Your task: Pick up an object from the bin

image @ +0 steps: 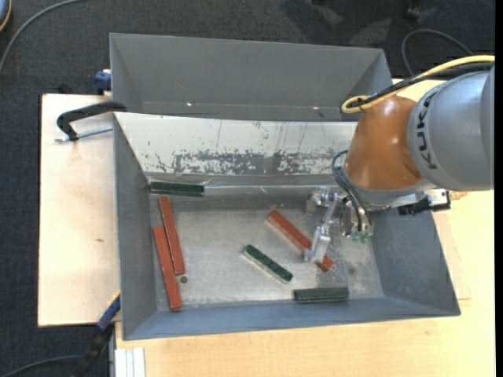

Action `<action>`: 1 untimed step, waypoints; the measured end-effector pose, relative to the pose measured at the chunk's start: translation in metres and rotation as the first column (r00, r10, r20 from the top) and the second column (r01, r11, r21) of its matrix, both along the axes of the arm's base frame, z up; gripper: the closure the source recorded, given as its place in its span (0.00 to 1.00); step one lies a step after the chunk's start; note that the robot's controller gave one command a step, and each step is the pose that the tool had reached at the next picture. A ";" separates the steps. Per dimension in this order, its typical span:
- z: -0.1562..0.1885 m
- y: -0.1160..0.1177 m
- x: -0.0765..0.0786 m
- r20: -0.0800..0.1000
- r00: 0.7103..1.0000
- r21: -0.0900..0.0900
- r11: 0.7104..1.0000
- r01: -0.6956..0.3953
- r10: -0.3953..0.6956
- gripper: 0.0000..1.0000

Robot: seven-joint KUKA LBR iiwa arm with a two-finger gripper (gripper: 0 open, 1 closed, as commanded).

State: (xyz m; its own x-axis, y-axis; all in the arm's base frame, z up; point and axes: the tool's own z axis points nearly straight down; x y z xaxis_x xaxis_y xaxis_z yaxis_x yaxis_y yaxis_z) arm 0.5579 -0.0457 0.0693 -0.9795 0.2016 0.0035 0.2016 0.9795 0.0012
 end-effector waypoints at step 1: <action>0.004 0.000 0.003 0.009 1.000 -0.001 1.000 -0.001 0.002 1.00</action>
Offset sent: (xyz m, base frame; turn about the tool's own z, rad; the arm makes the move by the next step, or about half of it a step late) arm 0.0000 0.0000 0.0000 0.0000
